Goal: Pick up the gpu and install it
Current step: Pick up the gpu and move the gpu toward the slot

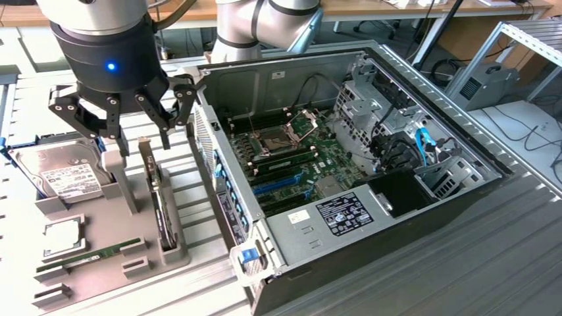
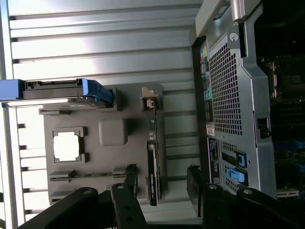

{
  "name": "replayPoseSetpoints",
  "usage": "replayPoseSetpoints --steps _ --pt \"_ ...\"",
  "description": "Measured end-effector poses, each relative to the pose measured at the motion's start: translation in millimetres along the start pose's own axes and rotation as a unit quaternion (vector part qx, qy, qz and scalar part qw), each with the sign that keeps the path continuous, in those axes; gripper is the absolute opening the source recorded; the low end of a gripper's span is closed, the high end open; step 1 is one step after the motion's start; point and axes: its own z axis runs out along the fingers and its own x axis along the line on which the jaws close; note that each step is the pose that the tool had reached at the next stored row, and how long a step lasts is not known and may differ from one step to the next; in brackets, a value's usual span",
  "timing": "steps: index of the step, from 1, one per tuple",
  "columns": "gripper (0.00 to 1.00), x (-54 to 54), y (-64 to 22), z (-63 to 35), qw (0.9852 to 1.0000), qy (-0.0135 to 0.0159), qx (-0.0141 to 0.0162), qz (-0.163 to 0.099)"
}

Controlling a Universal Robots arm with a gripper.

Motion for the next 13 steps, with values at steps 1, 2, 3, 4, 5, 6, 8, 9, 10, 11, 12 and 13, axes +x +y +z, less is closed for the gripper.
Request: replayPoseSetpoints --steps 1,2,3,4,5,6,8,9,10,11,12,13 --pt "0.55 0.0 0.1 0.1 1.0000 0.0000 -0.0001 0.000" --pt "0.55 0.0 0.2 0.2 1.0000 0.0000 -0.0004 0.000" --pt "0.55 0.0 0.3 0.4 1.0000 0.0001 -0.0005 0.000" --pt "0.55 0.1 0.6 0.8 1.0000 0.0001 -0.0010 0.000" --pt "0.55 0.1 0.8 1.2 1.0000 0.0001 -0.0015 0.000" --pt "0.55 0.1 0.9 1.3 1.0000 0.0001 -0.0016 0.000" --pt "0.55 0.1 1.1 1.5 1.0000 0.0002 -0.0019 0.000" --pt "0.55 0.1 1.2 1.6 1.0000 0.0002 -0.0020 0.000" --pt "0.55 0.2 2.1 2.7 1.0000 0.0003 -0.0032 0.000" --pt "0.55 0.3 3.1 3.9 1.0000 0.0003 -0.0044 0.000" --pt "0.55 0.3 3.2 4.0 1.0000 0.0004 -0.0045 0.000" --pt "0.55 0.4 3.3 4.2 1.0000 0.0003 -0.0046 0.000"
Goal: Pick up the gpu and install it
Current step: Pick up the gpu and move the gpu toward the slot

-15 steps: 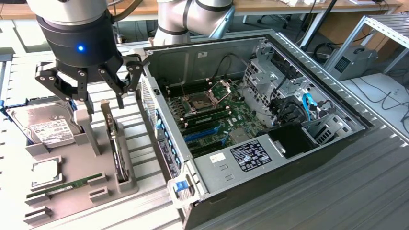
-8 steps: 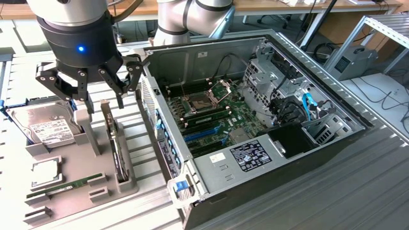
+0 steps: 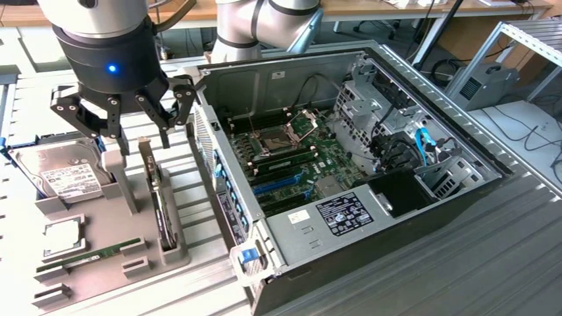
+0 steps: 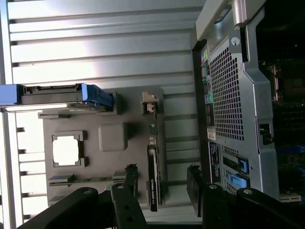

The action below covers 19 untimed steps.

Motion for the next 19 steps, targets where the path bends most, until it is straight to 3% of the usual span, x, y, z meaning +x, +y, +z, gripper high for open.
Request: replayPoseSetpoints --steps 3,5,9,11,19 --pt "0.55 0.0 0.4 0.5 1.0000 0.0001 -0.0005 0.000" --pt "0.55 0.3 2.4 2.8 1.0000 0.0002 -0.0029 0.000" --pt "0.55 0.3 2.8 3.3 1.0000 0.0003 -0.0034 0.000" --pt "0.55 0.5 4.6 5.6 1.0000 0.0004 -0.0057 0.000" --pt "0.55 0.6 5.4 6.7 1.0000 0.0005 -0.0068 0.000"
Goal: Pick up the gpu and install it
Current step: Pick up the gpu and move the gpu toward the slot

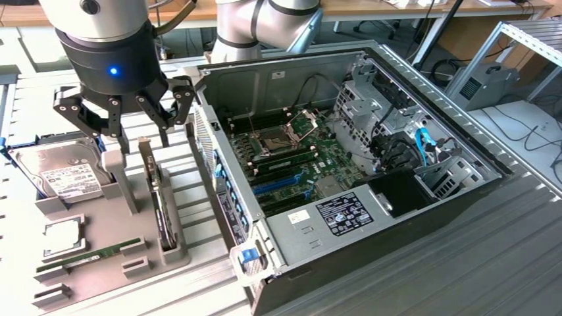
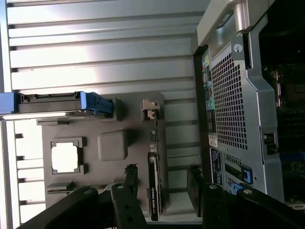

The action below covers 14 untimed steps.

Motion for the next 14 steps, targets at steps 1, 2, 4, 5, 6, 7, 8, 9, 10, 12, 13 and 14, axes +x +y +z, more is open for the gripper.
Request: replayPoseSetpoints --steps 1,2,4,5,6,7,8,9,10,12,13,14 --pt "0.55 0.0 0.1 0.2 1.0000 0.0000 -0.0002 0.000" --pt "0.55 0.0 0.2 0.3 1.0000 0.0000 -0.0003 0.000" --pt "0.55 0.0 0.4 0.6 1.0000 0.0000 -0.0006 0.000" --pt "0.55 0.0 0.6 0.8 1.0000 0.0001 -0.0008 0.000" --pt "0.55 0.1 0.7 0.9 1.0000 0.0000 -0.0010 0.000" --pt "0.55 0.1 1.0 1.4 1.0000 0.0001 -0.0015 0.000" --pt "0.55 0.1 1.3 1.9 1.0000 0.0001 -0.0020 0.000" --pt "0.55 0.1 1.3 1.9 1.0000 0.0001 -0.0021 0.000" --pt "0.55 0.2 1.4 2.1 1.0000 0.0002 -0.0022 0.000" --pt "0.55 0.2 1.6 2.4 1.0000 0.0002 -0.0026 0.000" --pt "0.55 0.2 2.1 3.4 1.0000 0.0003 -0.0036 0.000" --pt "0.55 0.3 2.6 4.4 1.0000 0.0003 -0.0046 0.000"
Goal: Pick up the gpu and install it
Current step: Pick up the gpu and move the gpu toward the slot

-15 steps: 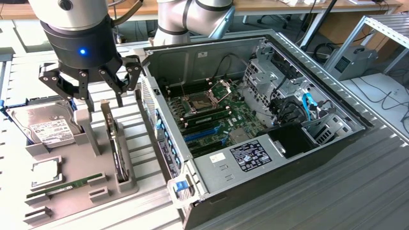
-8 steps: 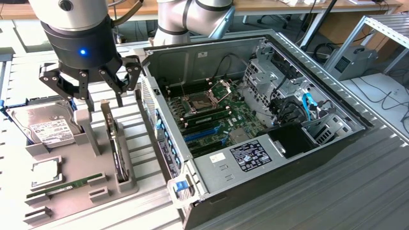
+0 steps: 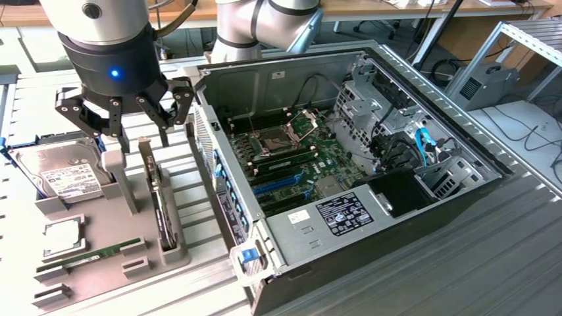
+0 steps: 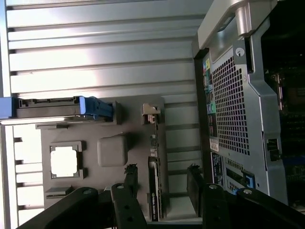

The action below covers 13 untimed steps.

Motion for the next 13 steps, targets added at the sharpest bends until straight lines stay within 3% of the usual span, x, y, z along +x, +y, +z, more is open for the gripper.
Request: replayPoseSetpoints --steps 4,6,13 --pt "0.55 0.0 0.2 0.4 1.0000 0.0001 -0.0004 0.000" --pt "0.55 0.3 2.3 5.0 1.0000 0.0004 -0.0056 0.000" --pt "0.55 0.5 3.7 6.9 1.0000 0.0005 -0.0063 0.000"
